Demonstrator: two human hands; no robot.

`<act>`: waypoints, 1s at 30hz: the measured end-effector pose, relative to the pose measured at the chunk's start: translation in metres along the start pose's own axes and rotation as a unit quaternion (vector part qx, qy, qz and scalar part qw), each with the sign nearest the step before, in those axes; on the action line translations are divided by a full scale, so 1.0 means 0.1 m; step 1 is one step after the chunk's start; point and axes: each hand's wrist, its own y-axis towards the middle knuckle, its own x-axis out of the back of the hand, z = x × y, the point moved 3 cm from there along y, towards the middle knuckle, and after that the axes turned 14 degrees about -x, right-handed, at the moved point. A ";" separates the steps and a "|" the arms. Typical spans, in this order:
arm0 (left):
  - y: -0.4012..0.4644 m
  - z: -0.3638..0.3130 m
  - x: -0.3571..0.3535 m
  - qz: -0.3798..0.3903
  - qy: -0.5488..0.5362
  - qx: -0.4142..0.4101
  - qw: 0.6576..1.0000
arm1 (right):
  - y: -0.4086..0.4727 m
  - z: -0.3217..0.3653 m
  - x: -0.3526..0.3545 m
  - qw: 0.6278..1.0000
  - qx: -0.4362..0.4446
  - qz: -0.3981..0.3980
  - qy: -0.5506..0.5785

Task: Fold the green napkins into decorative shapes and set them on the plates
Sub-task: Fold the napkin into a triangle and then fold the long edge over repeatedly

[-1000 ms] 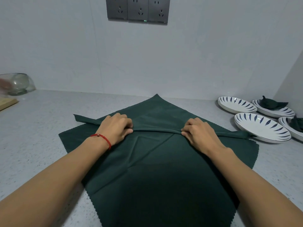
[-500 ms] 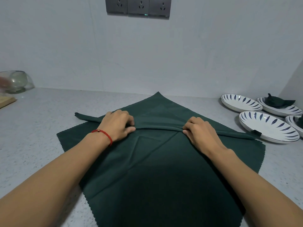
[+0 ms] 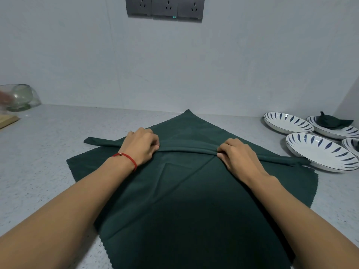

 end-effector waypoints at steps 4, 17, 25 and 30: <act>-0.04 0.02 -0.02 0.010 0.009 -0.010 1.000 | 0.13 -0.01 -0.02 0.999 -0.035 0.007 0.026; 0.07 0.08 0.00 0.025 0.015 0.014 0.999 | 0.12 -0.13 -0.07 0.999 0.029 -0.005 -0.040; 0.00 -0.13 0.19 0.144 0.056 -0.033 0.988 | 0.38 -0.02 -0.01 0.990 0.036 0.065 -0.116; -0.40 -0.77 0.35 0.226 -0.090 0.037 0.969 | 0.65 0.18 -0.07 0.994 0.025 0.047 -0.093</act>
